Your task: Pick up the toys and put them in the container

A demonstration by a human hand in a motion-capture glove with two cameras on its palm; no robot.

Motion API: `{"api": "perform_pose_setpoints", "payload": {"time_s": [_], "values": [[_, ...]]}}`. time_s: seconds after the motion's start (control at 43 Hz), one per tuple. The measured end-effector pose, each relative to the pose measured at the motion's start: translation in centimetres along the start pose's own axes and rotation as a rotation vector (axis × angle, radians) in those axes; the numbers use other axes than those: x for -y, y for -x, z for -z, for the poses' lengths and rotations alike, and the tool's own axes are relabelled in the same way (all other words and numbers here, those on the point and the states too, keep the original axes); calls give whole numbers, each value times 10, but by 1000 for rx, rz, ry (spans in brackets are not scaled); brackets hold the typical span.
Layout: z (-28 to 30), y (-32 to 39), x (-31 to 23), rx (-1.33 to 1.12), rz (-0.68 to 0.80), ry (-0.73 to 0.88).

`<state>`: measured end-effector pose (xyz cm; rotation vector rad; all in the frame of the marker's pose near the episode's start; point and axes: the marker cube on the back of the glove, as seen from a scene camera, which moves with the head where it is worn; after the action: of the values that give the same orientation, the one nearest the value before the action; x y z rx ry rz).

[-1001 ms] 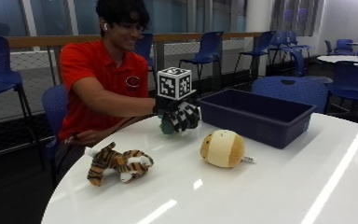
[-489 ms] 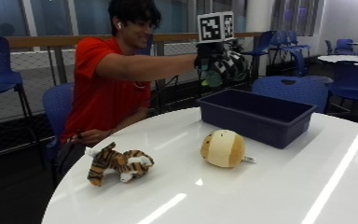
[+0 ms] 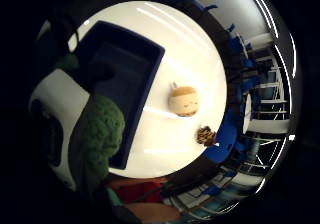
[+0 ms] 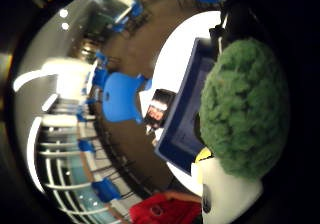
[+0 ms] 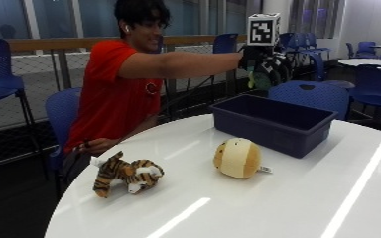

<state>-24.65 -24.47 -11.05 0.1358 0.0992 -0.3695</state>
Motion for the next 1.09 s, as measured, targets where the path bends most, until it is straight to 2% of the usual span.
{"api": "perform_pose_setpoints", "payload": {"time_s": [0.093, 0.186, 0.256, 0.442, 0.582, 0.815, 1.094], "values": [[-14, -11, -5, -91, 94, 114], [-21, -3, -8, 28, 51, 178], [-19, -6, -12, 105, 24, 161], [-11, -59, -23, 45, -13, 87], [-15, -138, -34, 13, -178, 50], [-53, -225, -55, 15, -328, 86], [-95, -261, -54, 44, -387, 106]]}}
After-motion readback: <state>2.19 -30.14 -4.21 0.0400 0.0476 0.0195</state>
